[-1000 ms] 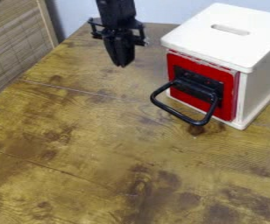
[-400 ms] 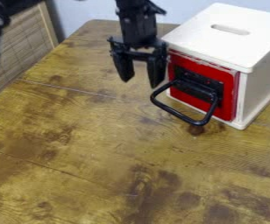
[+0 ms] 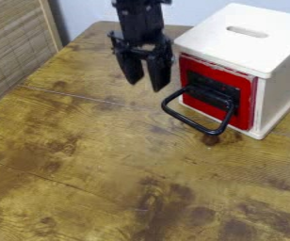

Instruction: Close the drawer

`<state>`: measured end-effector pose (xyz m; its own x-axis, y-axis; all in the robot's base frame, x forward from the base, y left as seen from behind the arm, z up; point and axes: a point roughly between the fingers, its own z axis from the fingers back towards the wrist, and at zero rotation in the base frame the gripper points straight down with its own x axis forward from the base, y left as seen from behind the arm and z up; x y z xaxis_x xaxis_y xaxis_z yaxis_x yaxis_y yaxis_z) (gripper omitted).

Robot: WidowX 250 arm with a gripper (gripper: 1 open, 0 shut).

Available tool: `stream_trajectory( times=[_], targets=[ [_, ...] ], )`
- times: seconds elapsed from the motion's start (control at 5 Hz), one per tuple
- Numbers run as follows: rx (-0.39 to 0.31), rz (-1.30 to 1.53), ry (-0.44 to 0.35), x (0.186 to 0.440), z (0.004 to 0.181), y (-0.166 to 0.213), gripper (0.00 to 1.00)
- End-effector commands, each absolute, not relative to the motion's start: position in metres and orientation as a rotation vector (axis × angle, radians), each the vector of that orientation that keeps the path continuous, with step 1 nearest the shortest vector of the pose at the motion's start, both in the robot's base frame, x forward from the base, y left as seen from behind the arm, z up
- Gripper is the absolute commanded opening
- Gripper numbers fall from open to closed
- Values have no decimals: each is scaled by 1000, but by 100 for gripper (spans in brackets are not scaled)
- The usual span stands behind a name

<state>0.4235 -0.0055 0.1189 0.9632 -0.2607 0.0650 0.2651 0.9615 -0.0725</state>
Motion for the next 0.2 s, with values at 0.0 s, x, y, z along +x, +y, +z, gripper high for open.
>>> stream_trajectory(
  times=[0.0],
  targets=[
    [-54,-286,-182,422,163,-3,100]
  ],
)
